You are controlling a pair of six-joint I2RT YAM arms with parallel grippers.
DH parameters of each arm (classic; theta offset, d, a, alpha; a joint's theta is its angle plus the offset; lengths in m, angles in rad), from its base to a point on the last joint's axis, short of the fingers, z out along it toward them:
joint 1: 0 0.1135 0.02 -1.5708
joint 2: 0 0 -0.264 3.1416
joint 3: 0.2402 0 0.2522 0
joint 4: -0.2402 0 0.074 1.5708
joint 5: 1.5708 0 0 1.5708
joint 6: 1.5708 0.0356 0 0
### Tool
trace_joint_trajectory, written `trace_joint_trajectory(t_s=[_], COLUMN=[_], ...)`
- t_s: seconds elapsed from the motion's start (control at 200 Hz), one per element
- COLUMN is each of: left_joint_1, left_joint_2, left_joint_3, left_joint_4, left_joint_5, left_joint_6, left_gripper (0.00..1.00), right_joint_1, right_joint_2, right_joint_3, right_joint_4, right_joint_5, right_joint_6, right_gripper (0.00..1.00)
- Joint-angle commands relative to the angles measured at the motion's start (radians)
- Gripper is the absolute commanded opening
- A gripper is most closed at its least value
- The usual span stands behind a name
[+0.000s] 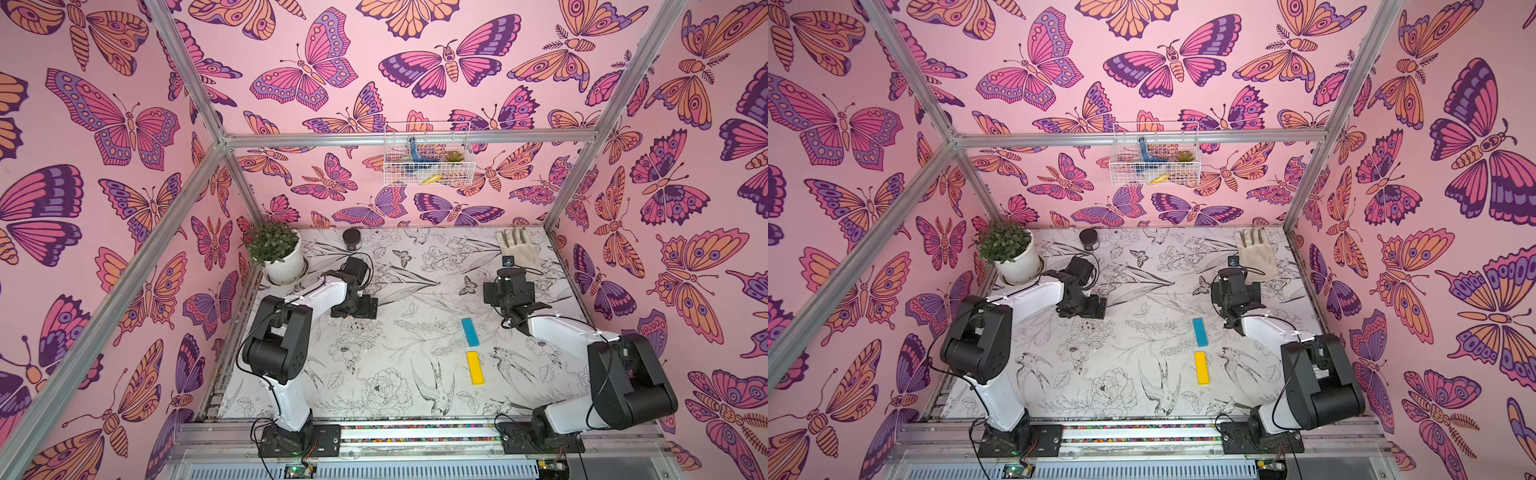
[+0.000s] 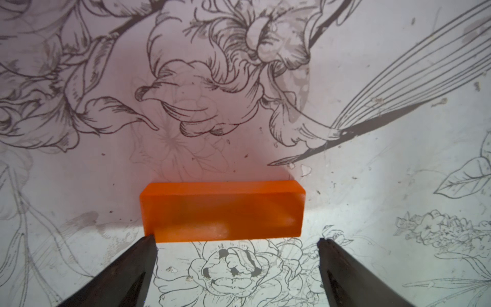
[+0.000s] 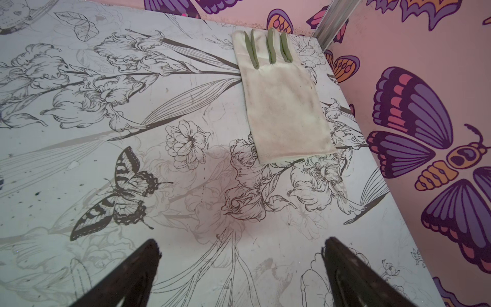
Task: Assemble the number 7 with building blocks
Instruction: Move the building block to the center of the board.
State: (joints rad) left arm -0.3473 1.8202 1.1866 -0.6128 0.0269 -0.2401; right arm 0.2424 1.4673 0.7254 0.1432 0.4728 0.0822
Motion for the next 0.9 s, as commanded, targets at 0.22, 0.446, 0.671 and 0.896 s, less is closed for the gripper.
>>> trace_joint_trajectory(t_s=[0.22, 0.446, 0.671, 0.896], left_joint_1=[0.004, 0.005, 0.003, -0.032], left_joint_2=[0.031, 0.082, 0.107, 0.113], left_joint_3=[0.019, 0.047, 0.086, 0.128], left_joint_4=[-0.039, -0.048, -0.036, 0.027], left_joint_5=[-0.008, 0.05, 0.218, 0.278], left_joint_6=[0.099, 0.078, 0.025, -0.076], left_gripper=[1.0, 0.98, 0.86, 0.82], right_joint_1=[-0.006, -0.006, -0.006, -0.006], right_joint_2=[0.008, 0.011, 0.013, 0.011], right_joint_3=[0.003, 0.006, 0.011, 0.012], right_joint_4=[-0.022, -0.025, -0.03, -0.033], right_joint_5=[-0.01, -0.01, -0.005, -0.004], right_joint_6=[0.014, 0.014, 0.016, 0.015], right_gripper=[0.99, 0.99, 0.99, 0.99])
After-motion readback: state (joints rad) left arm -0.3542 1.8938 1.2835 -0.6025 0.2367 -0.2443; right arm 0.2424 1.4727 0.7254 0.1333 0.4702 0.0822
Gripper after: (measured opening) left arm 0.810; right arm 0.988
